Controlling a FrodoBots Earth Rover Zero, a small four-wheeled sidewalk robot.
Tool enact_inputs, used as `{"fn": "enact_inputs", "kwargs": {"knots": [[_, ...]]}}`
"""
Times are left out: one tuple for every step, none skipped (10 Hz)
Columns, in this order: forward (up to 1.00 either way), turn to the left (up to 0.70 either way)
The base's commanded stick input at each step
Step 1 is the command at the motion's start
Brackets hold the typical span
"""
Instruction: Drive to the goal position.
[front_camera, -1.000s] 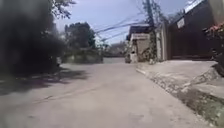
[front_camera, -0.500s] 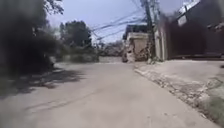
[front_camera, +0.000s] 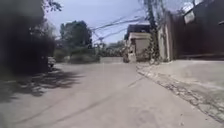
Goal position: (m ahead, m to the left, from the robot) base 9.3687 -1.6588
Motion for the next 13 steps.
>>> {"fn": "enact_inputs", "kwargs": {"knots": [[1.0,0.0],[1.0,0.0],[1.0,0.0],[1.0,0.0],[1.0,0.0],[1.0,0.0],[1.0,0.0],[1.0,0.0],[1.0,0.0],[1.0,0.0],[1.0,0.0],[1.0,0.0],[1.0,0.0]]}}
